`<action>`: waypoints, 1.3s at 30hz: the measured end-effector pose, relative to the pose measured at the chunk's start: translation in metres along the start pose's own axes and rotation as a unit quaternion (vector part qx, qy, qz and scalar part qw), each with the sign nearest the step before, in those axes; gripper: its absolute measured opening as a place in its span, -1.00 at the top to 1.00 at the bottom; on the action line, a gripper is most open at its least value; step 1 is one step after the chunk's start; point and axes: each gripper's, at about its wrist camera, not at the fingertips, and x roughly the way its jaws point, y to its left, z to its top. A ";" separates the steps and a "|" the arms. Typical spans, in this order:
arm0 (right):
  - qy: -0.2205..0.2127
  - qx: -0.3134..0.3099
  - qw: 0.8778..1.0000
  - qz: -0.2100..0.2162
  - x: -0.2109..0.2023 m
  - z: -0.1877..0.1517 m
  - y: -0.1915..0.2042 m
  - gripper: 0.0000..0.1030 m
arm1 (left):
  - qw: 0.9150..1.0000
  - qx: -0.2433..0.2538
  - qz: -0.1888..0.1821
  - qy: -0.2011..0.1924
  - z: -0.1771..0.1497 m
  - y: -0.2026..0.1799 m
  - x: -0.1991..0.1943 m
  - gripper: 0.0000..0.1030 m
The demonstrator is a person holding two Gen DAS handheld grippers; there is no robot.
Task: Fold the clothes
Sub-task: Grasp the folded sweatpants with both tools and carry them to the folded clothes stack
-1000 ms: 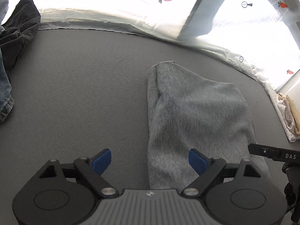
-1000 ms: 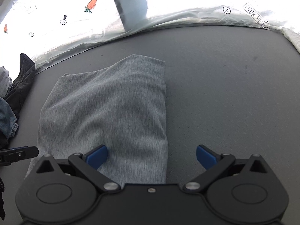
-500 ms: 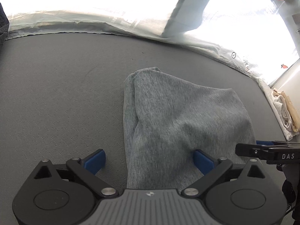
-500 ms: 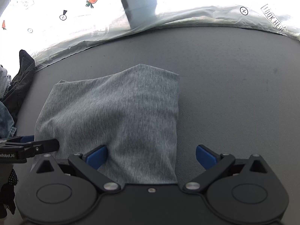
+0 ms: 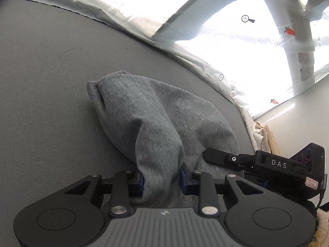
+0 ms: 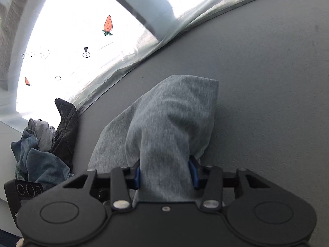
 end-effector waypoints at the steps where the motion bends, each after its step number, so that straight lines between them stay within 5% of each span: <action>1: -0.006 0.005 1.000 0.009 -0.007 -0.005 0.002 0.21 | 1.000 -0.001 -0.010 -0.005 -0.003 -0.004 -0.006 0.46; 12: -0.067 -0.028 0.997 0.019 -0.087 -0.040 0.030 0.24 | 0.997 0.051 -0.043 -0.046 -0.039 -0.078 -0.061 0.52; 20: -0.108 -0.046 0.993 -0.014 -0.165 -0.074 0.023 0.24 | 0.993 0.074 -0.084 -0.044 -0.083 -0.137 -0.071 0.52; 31: -0.134 -0.017 0.990 -0.050 -0.251 -0.111 -0.045 0.24 | 0.988 0.118 -0.097 -0.017 -0.153 -0.215 -0.031 0.52; 39: -0.129 -0.042 0.991 -0.016 -0.313 -0.051 -0.145 0.24 | 0.989 0.120 -0.071 -0.048 -0.191 -0.321 0.040 0.52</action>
